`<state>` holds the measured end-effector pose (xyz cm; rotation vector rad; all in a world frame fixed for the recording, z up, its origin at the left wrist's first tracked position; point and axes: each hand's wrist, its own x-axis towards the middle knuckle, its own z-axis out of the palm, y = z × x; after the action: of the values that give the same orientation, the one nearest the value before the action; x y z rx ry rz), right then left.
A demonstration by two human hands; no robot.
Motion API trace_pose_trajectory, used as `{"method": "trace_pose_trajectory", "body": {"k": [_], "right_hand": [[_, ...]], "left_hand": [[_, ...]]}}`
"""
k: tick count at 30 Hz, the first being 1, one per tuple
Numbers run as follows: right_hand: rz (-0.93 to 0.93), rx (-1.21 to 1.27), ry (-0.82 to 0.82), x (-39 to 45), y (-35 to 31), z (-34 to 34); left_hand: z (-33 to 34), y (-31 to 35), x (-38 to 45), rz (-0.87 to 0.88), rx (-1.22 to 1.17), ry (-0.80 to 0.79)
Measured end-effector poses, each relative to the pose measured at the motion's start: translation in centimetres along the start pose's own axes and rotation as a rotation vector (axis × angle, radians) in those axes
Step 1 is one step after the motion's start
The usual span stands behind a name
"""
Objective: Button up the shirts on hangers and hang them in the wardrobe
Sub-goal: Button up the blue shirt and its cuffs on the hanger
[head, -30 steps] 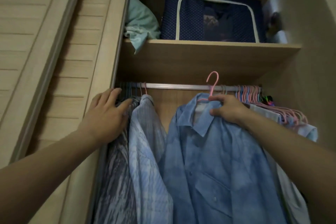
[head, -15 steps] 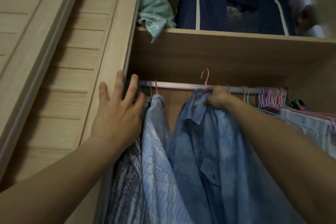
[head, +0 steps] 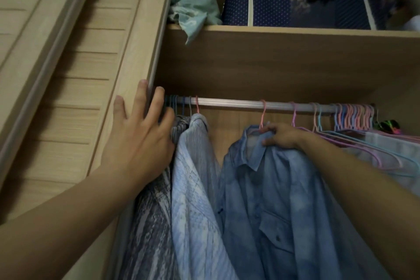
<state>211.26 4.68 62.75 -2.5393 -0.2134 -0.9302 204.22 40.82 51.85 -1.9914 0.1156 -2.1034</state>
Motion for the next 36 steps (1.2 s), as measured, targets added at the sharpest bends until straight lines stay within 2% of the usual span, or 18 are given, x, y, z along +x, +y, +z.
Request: {"method": "trace_pose_trajectory", "body": {"k": [2,5,10,13,18,20,21,22,24,25,27,29,32,36], "right_hand": [[-0.034,-0.068,-0.033,-1.7,-0.3,-0.3],[0.020,-0.068,-0.070,-5.2,-0.3,-0.3],[0.091,0.323,-0.053,-8.6,-2.5,1.8],[0.033,0.350,-0.067,-7.1,-6.1,3.7],[-0.111,0.618,-0.224,-7.5,-12.3,7.3],[-0.160,0.667,-0.197,-8.6,-12.3,7.0],[-0.185,0.552,-0.090,-9.1,-11.3,6.2],[-0.204,0.310,0.054,-9.3,-9.9,5.1],[-0.134,-0.408,0.320,-10.1,-6.1,2.2],[-0.059,-0.704,0.400,-10.6,-4.1,0.7],[0.111,-1.016,0.442,-11.6,-0.7,-1.9],[0.271,-1.103,0.392,-12.6,1.1,-3.9],[0.378,-1.106,0.312,-13.4,2.4,-5.3],[0.307,-0.868,0.259,-13.1,1.9,-5.4]], "left_hand": [[0.0,0.0,0.0,0.006,0.003,-0.002],[-0.1,-0.1,-0.1,0.006,-0.005,-0.002],[-0.5,0.1,0.1,-0.017,-0.055,-0.005],[-0.7,0.1,0.2,-0.023,-0.084,-0.004],[-0.7,-0.1,0.0,0.002,-0.072,-0.015],[-0.7,-0.2,0.0,0.006,-0.080,-0.017],[-0.7,-0.2,0.0,0.004,-0.079,-0.017],[-0.7,-0.2,0.0,0.002,-0.076,-0.017],[-0.6,-0.1,0.0,0.009,-0.080,-0.014],[-0.5,0.0,0.0,0.013,-0.085,-0.013],[-0.4,0.0,0.0,0.020,-0.088,-0.016],[-0.4,0.0,0.1,0.030,-0.078,-0.029],[-0.6,0.1,0.1,0.039,-0.054,-0.047],[-0.8,0.2,0.1,0.026,-0.047,-0.048]]}}
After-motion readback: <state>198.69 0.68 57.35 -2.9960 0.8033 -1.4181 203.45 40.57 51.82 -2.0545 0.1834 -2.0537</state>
